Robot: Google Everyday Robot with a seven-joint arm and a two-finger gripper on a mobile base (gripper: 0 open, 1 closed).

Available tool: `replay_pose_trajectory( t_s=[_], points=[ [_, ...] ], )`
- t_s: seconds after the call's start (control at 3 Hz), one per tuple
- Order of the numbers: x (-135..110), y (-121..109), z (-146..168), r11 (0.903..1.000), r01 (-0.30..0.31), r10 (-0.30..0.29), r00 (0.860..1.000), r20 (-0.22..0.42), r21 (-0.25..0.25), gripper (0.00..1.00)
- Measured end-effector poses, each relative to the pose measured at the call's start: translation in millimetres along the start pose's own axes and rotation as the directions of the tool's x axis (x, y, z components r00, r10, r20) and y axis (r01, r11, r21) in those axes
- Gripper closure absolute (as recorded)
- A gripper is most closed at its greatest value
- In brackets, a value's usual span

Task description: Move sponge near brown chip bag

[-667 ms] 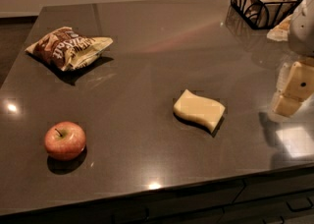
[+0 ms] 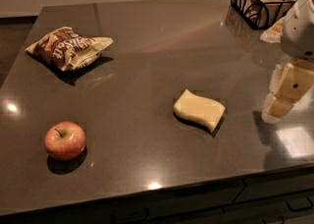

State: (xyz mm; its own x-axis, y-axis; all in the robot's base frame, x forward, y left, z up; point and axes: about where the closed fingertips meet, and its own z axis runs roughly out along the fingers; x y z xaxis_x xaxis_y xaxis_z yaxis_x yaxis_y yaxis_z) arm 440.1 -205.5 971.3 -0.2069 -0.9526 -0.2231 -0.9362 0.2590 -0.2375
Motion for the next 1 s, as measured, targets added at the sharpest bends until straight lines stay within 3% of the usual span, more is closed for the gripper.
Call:
replay_pose_trajectory(
  t_s=[1.0],
  points=[
    [-47,16,69,0.9949,0.032,-0.021,0.993,0.116,-0.096,0.0]
  ],
)
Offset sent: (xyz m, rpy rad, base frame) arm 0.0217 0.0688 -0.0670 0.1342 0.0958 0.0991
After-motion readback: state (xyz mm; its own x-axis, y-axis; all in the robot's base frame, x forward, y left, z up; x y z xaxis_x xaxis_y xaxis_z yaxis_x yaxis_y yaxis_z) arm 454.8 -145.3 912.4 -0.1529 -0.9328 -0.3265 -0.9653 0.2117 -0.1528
